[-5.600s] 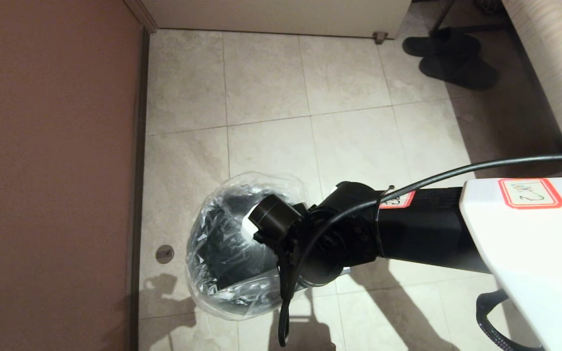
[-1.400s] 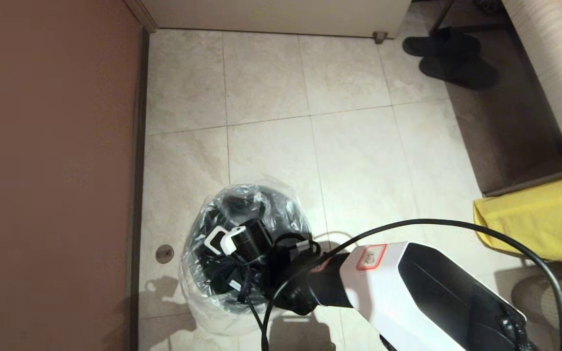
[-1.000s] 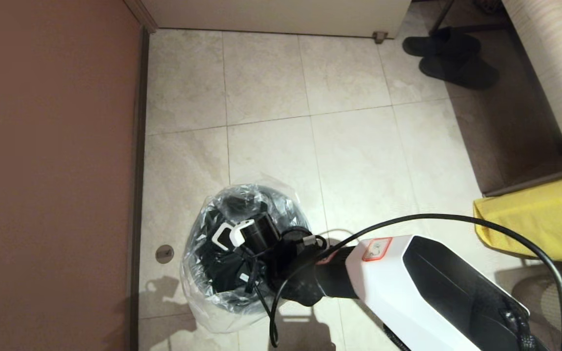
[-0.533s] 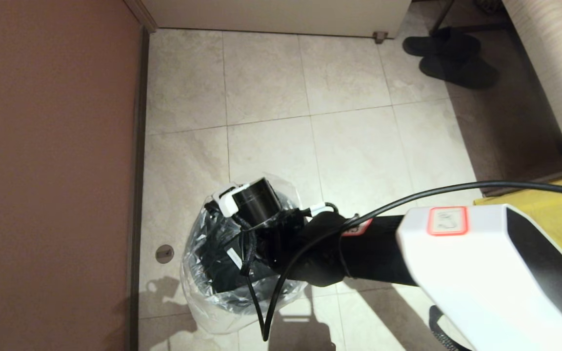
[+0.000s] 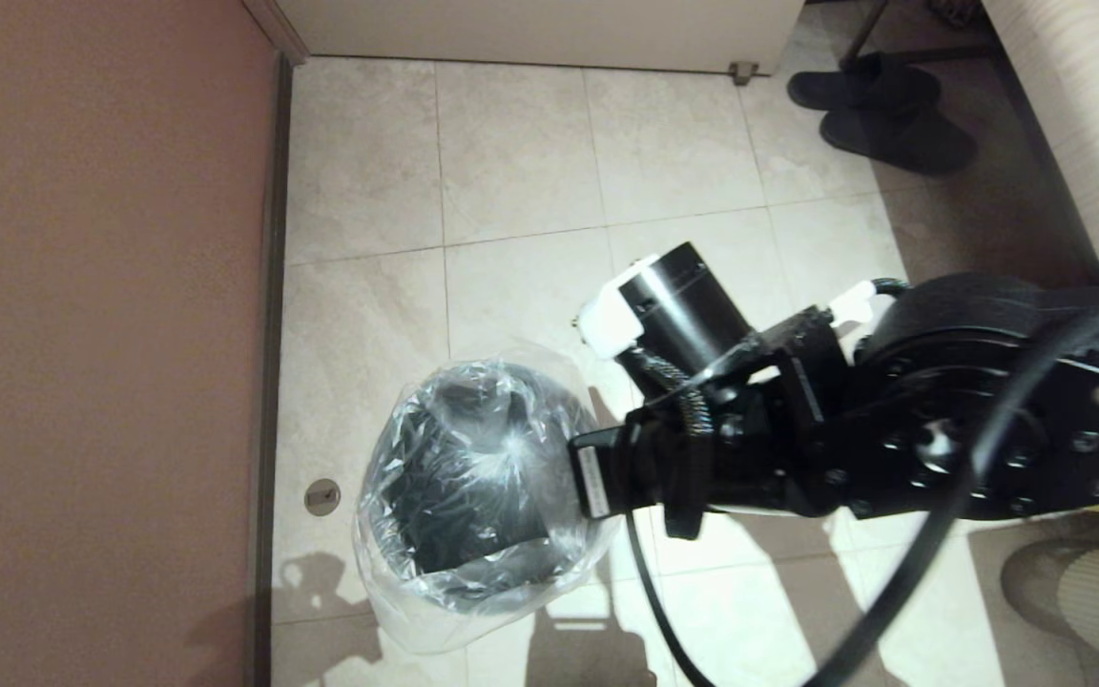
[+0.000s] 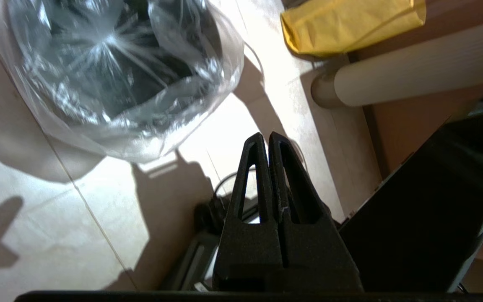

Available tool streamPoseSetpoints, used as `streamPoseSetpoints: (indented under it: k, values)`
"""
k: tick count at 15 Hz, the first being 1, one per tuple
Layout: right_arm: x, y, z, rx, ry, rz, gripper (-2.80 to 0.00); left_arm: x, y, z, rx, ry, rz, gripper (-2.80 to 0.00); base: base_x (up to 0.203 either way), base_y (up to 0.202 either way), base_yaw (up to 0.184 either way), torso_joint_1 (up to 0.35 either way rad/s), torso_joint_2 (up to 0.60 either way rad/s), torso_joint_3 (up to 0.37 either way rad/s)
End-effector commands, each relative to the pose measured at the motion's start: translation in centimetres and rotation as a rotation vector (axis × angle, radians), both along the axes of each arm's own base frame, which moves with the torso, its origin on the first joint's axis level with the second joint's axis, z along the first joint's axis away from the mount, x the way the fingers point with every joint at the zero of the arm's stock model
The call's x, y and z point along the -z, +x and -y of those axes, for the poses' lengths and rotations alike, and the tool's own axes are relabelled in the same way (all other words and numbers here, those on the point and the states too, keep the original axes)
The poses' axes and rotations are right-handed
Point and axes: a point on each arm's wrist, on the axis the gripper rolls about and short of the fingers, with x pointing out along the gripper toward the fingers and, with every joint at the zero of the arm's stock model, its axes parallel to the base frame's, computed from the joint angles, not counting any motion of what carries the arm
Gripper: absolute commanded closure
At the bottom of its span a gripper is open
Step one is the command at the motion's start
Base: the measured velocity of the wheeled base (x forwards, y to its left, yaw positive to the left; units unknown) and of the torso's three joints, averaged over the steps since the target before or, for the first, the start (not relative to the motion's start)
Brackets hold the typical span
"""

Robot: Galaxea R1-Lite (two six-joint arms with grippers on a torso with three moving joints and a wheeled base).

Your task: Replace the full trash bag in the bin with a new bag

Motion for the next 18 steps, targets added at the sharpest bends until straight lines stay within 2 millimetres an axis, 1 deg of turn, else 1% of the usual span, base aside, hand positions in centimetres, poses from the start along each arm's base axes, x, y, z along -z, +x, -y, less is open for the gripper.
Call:
streamPoseSetpoints:
  k: [1,2,3,5,6,7,8,9,11,13,15,16,17,18]
  values:
    - [-1.8,-2.3,6.4,0.077,0.013,0.004,0.00,-0.5,-0.4,-0.1,-0.005,-0.007,0.052,0.00,0.000,0.000,0.000,0.000,0.00,0.000]
    - [-1.9,-2.4,8.5,0.132,0.012,0.006,0.00,-1.0,-0.4,-0.1,-0.032,-0.007,0.059,0.00,0.000,0.000,0.000,0.000,0.00,0.000]
    - [-2.5,-2.4,10.5,0.190,0.022,0.025,0.00,-1.6,0.0,-0.1,-0.091,-0.004,0.055,0.00,0.000,0.000,0.000,0.000,0.00,0.000]
    - [-4.4,-2.8,14.5,0.307,0.073,0.084,0.00,-3.4,0.9,-0.2,-0.278,0.003,0.050,0.00,0.000,0.000,0.000,0.000,0.00,0.000]
    - [-5.6,-3.3,16.5,0.367,0.105,0.123,0.00,-4.4,1.1,-0.3,-0.349,0.005,0.067,0.00,0.000,0.000,0.000,0.000,0.00,0.000]
    - [-6.7,-4.2,18.6,0.429,0.140,0.167,0.00,-5.3,1.1,-0.3,-0.401,0.006,0.095,0.00,0.000,0.000,0.000,0.000,0.00,0.000]
    - [-7.8,-5.6,20.8,0.490,0.175,0.216,0.00,-5.5,0.7,-0.3,-0.416,0.006,0.127,0.00,0.000,0.000,0.000,0.000,0.00,0.000]
    - [-8.6,-7.5,22.7,0.541,0.209,0.266,0.00,-5.3,0.2,-0.2,-0.416,0.005,0.139,0.00,0.000,0.000,0.000,0.000,0.00,0.000]
    - [-9.4,-11.4,25.7,0.637,0.263,0.362,0.00,-4.2,-0.6,0.0,-0.400,0.002,0.108,0.00,0.000,0.000,0.000,0.000,0.00,0.000]
    - [-9.3,-15.4,27.6,0.704,0.297,0.432,0.00,-2.8,-0.9,0.1,-0.353,-0.002,0.040,0.00,0.000,0.000,0.000,0.000,0.00,0.000]
    - [-8.3,-19.0,28.7,0.742,0.315,0.450,0.00,-2.8,-1.1,0.2,-0.282,-0.014,0.008,0.00,0.000,0.000,0.000,0.000,0.00,0.000]
    - [-7.5,-20.2,29.0,0.751,0.318,0.437,0.00,-2.9,-1.2,0.3,-0.261,-0.018,0.000,0.00,0.000,0.000,0.000,0.000,0.00,0.000]
    - [-6.7,-21.3,29.2,0.748,0.322,0.422,0.00,-3.6,-1.5,0.4,-0.223,-0.020,0.003,0.00,0.000,0.000,0.000,0.000,0.00,0.000]
    - [-5.8,-22.1,29.2,0.733,0.326,0.400,0.00,-4.0,-1.7,0.4,-0.197,-0.022,-0.004,0.00,0.000,0.000,0.000,0.000,0.00,0.000]
